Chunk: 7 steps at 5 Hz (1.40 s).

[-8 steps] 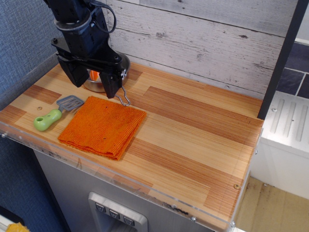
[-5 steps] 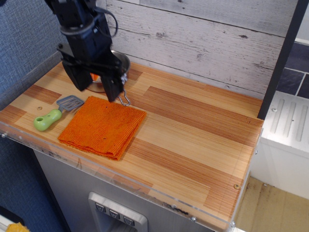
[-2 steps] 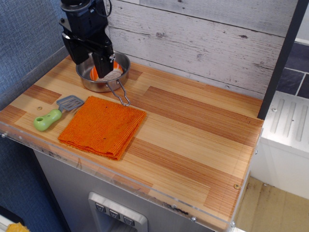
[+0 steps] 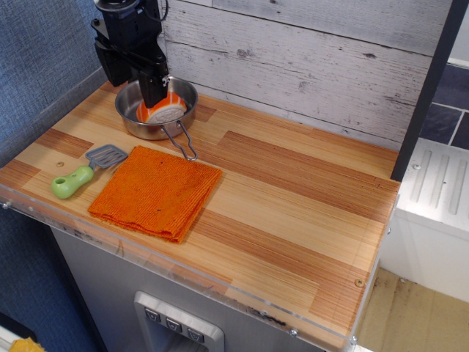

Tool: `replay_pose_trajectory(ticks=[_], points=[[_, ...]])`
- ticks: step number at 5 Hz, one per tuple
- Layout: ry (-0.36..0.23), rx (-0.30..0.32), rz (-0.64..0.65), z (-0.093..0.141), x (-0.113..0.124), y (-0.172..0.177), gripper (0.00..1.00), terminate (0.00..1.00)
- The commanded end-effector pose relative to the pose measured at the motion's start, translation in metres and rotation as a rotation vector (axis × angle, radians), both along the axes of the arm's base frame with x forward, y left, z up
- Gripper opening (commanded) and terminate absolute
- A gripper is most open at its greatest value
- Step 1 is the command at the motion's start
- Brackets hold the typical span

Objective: Put the food on the rectangle.

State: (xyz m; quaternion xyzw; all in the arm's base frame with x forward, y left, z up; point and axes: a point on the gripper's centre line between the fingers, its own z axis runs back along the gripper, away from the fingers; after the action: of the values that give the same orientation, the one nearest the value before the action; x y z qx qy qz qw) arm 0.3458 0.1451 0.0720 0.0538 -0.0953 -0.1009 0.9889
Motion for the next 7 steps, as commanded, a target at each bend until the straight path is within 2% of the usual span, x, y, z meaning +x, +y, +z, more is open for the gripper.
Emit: replay_pose_trajectory(ticks=[1, 3, 4, 6, 7], points=[[-0.029, -0.001, -0.014, 0.005, 0.026, 0.014, 1.0, 0.0], [0.03, -0.04, -0.108, -0.017, 0.04, 0.003, 1.0, 0.0], [0.048, -0.048, -0.117, -0.024, 0.044, -0.003, 1.0, 0.0], [0.135, -0.039, -0.163, -0.044, 0.04, -0.016, 1.0, 0.0], [0.129, -0.035, -0.154, -0.044, 0.041, -0.02, 0.0, 0.0]])
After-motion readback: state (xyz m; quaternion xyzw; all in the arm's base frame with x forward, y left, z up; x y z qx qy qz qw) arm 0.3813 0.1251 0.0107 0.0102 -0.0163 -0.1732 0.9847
